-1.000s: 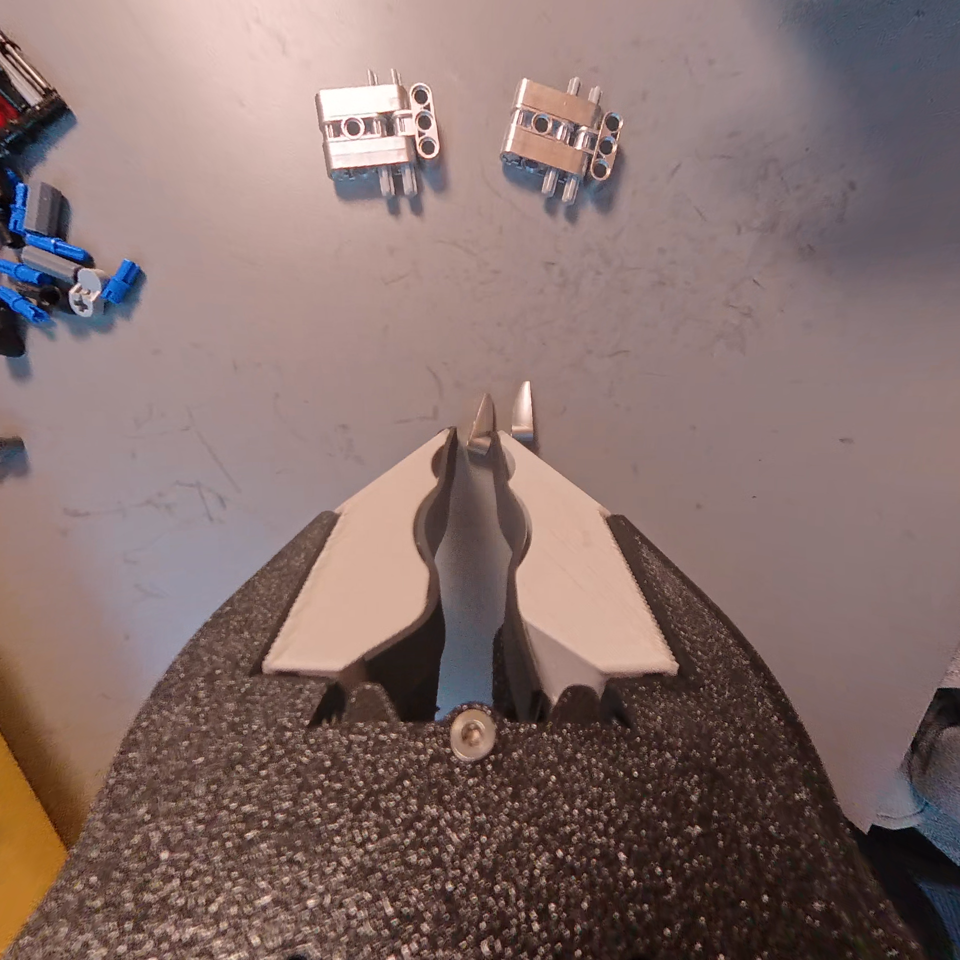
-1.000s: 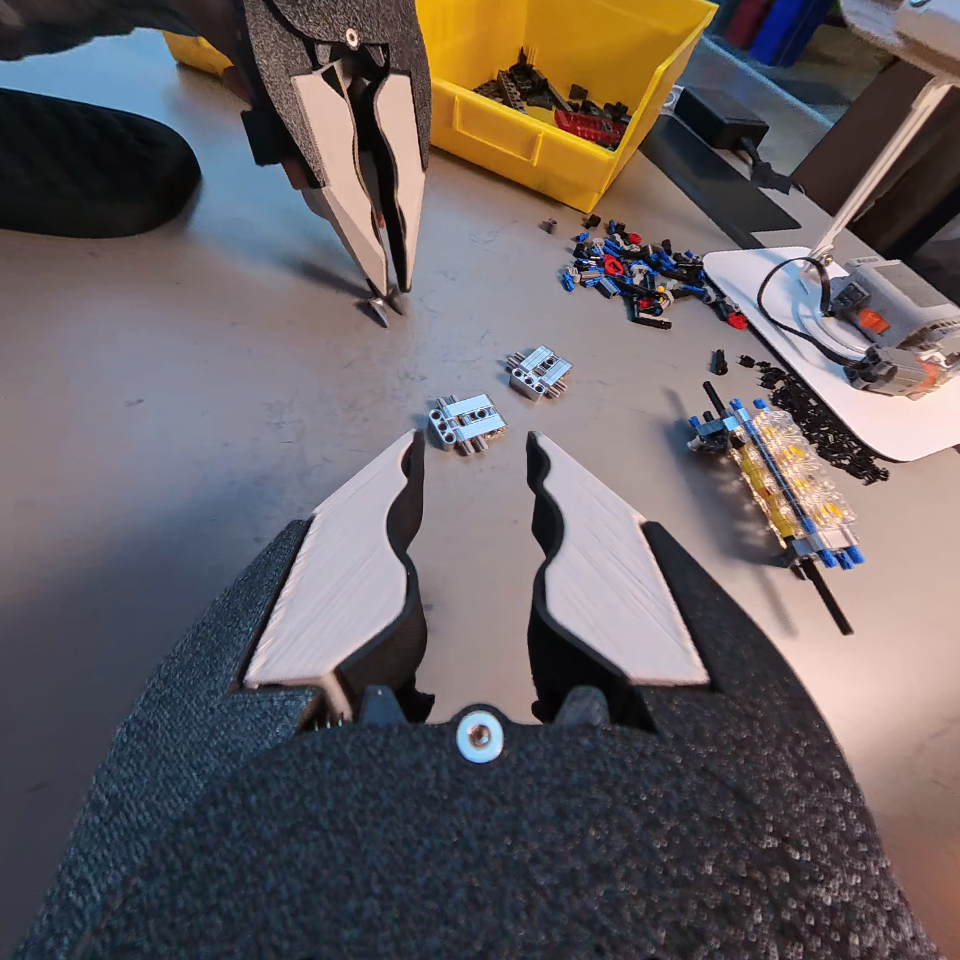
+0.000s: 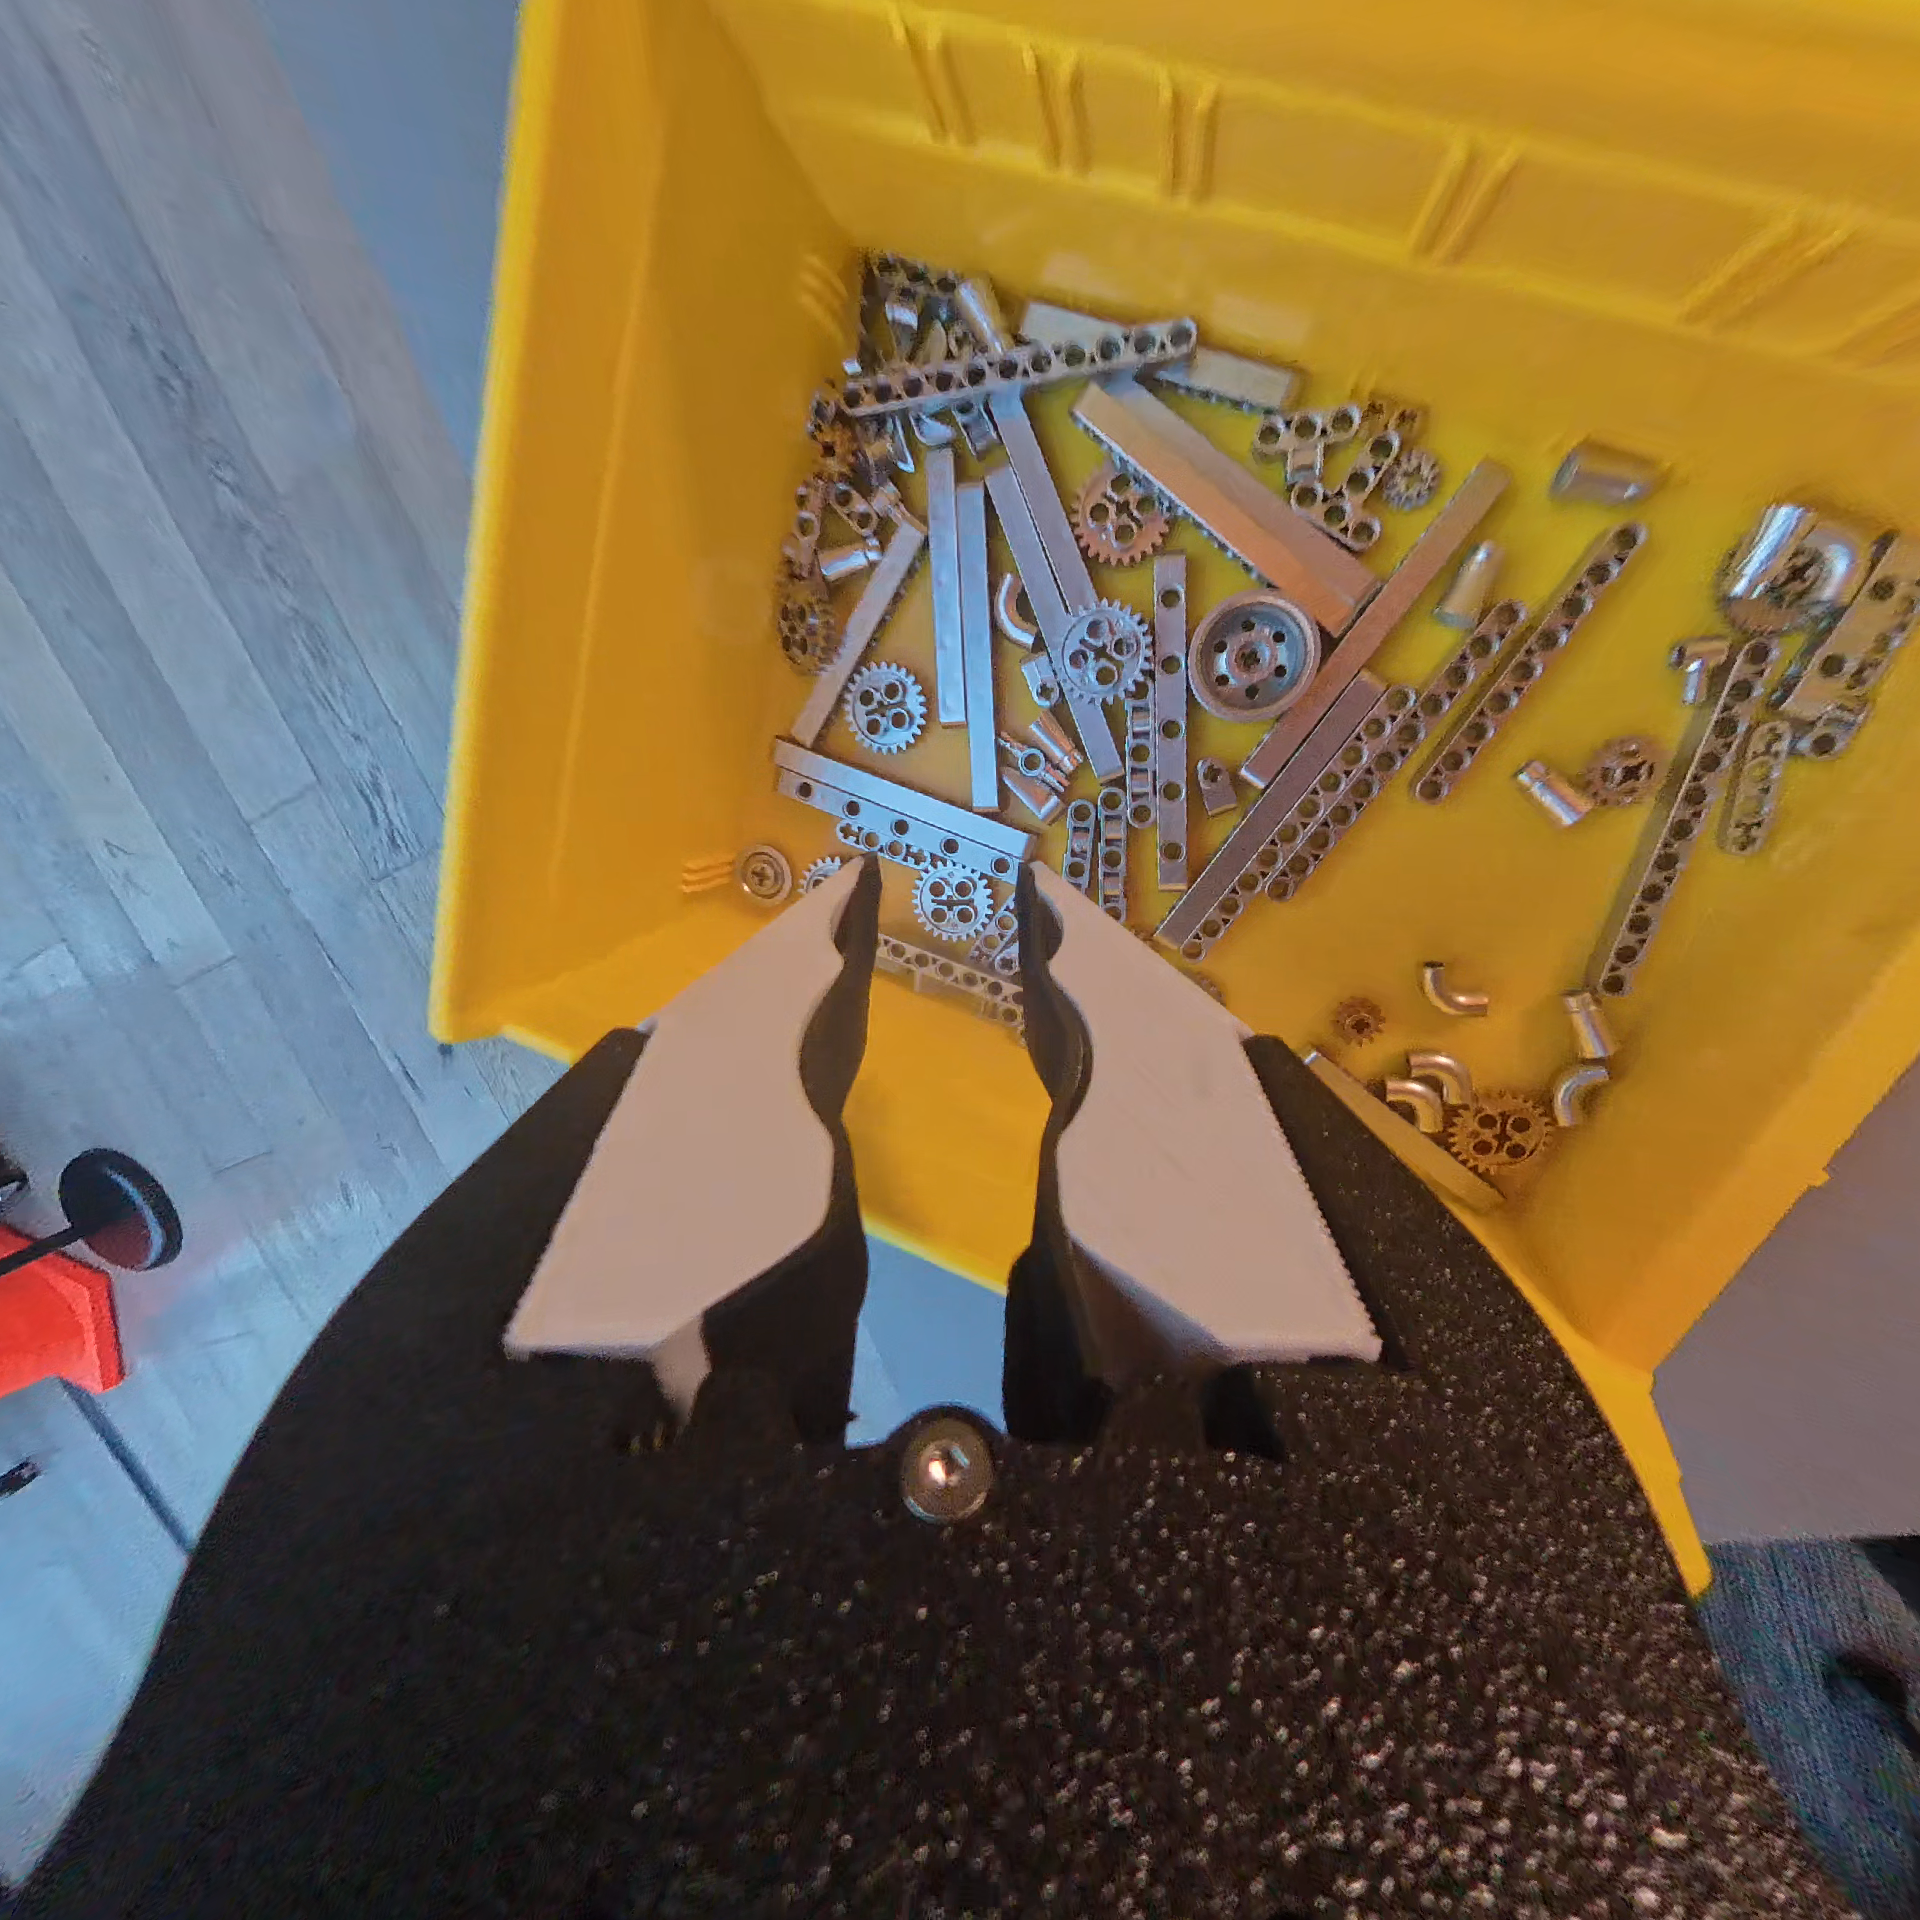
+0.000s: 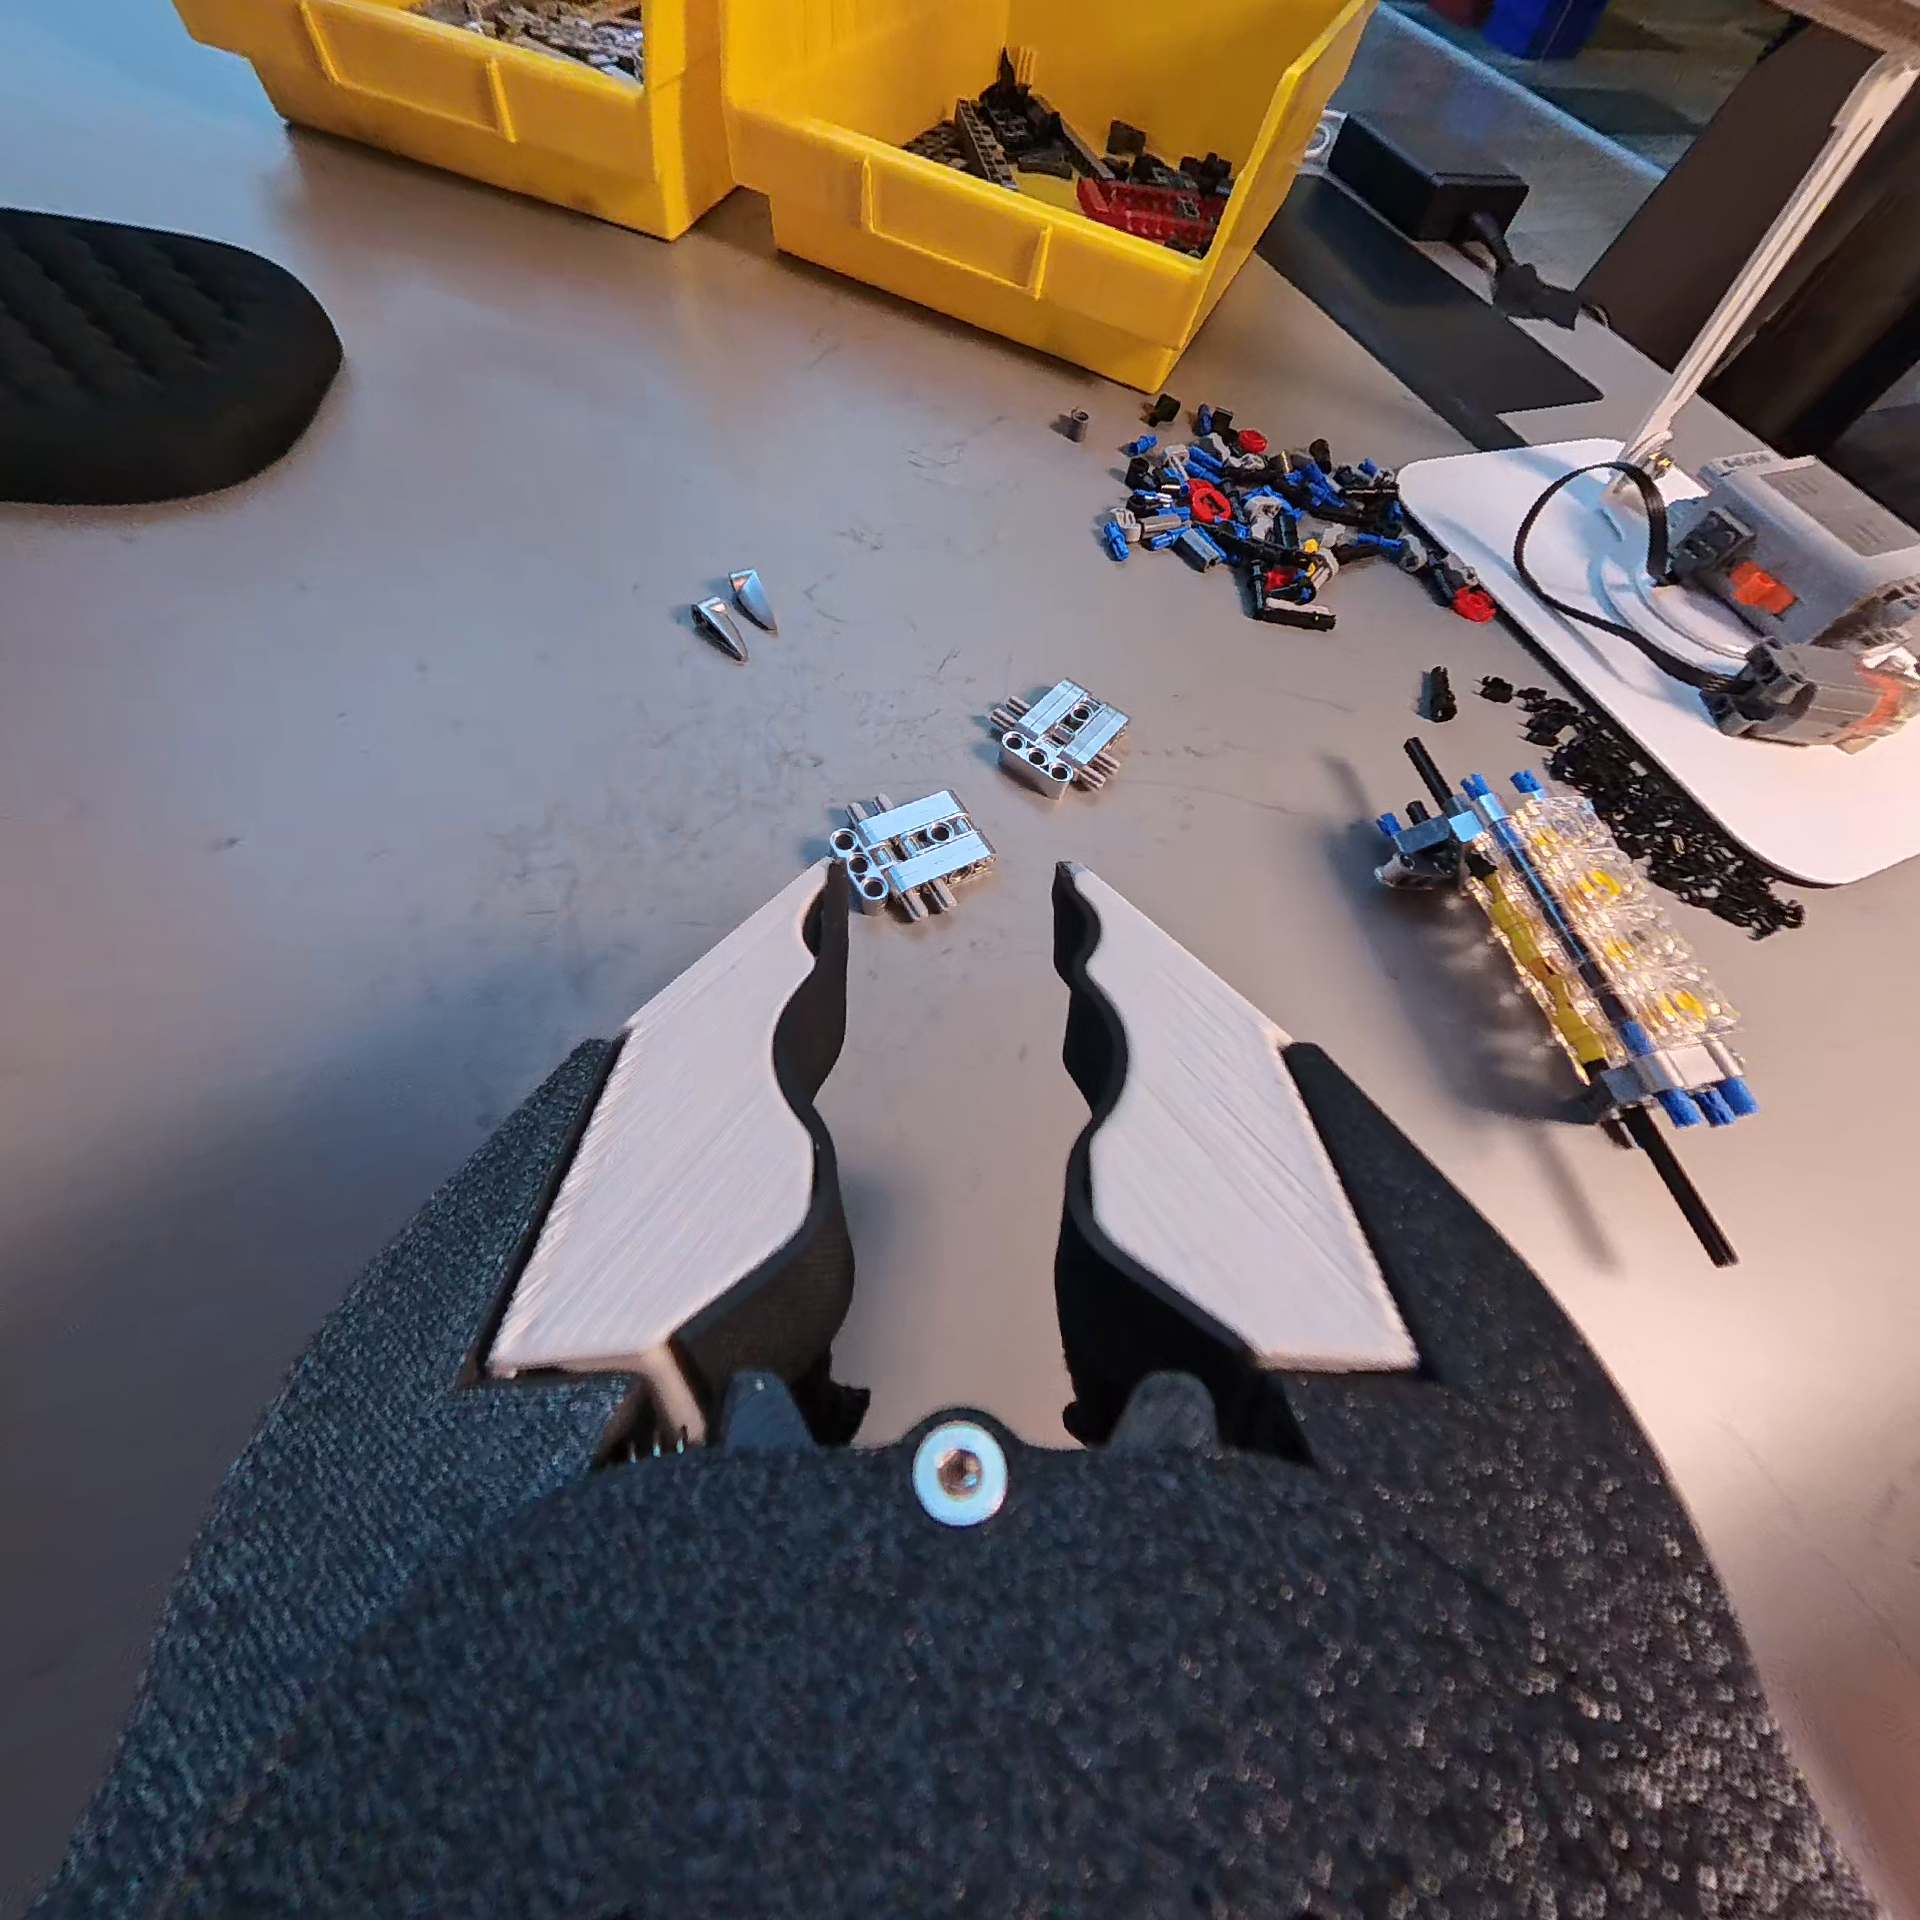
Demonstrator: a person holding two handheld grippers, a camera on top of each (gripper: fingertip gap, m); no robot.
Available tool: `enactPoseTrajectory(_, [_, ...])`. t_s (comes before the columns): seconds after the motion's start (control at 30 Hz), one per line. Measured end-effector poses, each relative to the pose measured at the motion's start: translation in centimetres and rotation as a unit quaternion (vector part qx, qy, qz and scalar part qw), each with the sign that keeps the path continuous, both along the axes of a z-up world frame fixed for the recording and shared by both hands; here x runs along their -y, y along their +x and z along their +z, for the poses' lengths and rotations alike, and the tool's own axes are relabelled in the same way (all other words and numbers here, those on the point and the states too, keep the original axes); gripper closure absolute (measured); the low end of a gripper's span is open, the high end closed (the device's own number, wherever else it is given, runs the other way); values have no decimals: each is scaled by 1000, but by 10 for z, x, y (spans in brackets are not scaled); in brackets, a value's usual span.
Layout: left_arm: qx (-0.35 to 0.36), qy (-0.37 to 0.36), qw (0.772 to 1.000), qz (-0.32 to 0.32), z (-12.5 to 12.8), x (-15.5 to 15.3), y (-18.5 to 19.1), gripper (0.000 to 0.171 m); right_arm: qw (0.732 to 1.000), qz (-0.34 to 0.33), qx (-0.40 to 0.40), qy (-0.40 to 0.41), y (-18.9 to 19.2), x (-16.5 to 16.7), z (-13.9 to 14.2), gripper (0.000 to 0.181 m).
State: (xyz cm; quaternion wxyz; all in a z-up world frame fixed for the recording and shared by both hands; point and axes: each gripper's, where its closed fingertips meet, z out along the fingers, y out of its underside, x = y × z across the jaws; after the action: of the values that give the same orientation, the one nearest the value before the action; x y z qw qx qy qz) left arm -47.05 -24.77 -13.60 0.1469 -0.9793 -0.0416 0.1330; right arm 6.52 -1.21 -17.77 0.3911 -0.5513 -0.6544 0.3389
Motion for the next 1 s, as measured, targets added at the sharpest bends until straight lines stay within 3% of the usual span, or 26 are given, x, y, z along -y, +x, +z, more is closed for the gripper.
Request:
enactPoseTrajectory(0.23, [44,-201,977,-50,-62,20,-16,150,1000,-21,0,-2,4,-4,1,143])
enactPoseTrajectory(0.47, [71,-165,979,-93,-76,-10,-3,152,999,-31,7,-9,4,-9,-3,143])
enactPoseTrajectory(0.7, [84,-169,977,-95,-87,-13,0,153,999,-32,10,-12,4,-10,-4,143])
enactPoseTrajectory(0.83, [84,-179,975,-101,-87,-9,-1,171,999,-33,9,-11,4,-10,-4,143])
enactPoseTrajectory(1.0, [73,-167,978,-99,-81,-10,-3,171,999,-32,7,-12,4,-10,-4,143])
